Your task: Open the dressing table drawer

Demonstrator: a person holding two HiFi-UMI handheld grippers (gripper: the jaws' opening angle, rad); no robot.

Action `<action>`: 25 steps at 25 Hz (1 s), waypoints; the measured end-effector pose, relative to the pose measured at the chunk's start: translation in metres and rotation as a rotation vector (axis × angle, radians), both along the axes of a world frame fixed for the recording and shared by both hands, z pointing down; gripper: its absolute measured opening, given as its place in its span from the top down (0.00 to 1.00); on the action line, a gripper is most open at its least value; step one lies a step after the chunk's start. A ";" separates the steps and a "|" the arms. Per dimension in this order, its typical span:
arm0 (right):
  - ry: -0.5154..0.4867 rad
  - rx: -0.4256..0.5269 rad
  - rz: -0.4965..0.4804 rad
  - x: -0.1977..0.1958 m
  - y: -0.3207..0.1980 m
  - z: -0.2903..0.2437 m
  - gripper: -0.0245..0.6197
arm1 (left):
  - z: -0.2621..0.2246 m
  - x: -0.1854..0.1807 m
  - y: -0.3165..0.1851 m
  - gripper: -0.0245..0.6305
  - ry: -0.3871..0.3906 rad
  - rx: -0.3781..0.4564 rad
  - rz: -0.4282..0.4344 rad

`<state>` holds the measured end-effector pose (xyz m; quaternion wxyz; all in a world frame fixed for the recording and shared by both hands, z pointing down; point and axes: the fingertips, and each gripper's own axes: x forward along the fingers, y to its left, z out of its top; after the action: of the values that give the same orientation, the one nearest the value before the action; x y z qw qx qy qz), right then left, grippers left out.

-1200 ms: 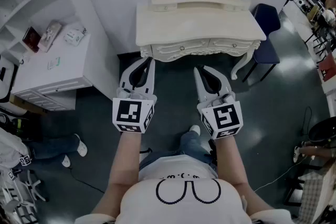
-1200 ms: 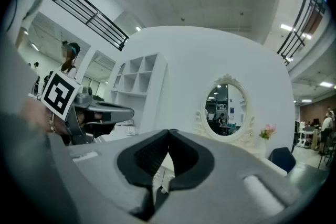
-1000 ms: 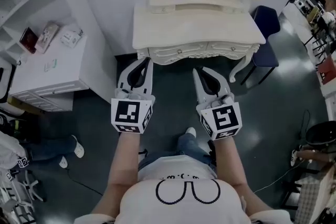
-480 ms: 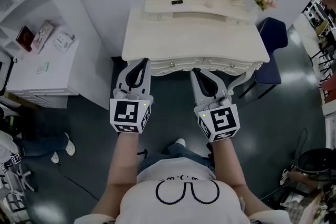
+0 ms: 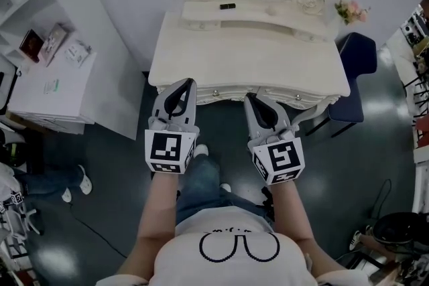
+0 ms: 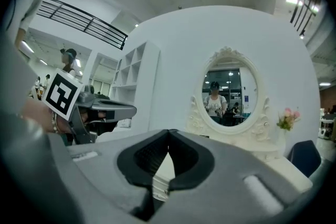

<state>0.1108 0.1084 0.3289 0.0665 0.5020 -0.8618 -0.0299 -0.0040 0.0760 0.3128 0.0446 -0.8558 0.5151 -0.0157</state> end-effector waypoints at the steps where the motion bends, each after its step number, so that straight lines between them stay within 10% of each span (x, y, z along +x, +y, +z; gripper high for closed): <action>1: 0.000 -0.007 0.002 0.001 -0.007 0.003 0.97 | 0.003 0.001 -0.008 0.96 0.000 -0.005 0.001; 25: 0.042 -0.076 0.116 -0.006 -0.302 0.020 0.97 | 0.035 -0.019 -0.317 0.96 0.035 -0.090 0.086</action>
<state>0.1045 -0.1936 0.3492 0.1052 0.5475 -0.8302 -0.0038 -0.0228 -0.2408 0.3481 -0.0021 -0.8784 0.4774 -0.0220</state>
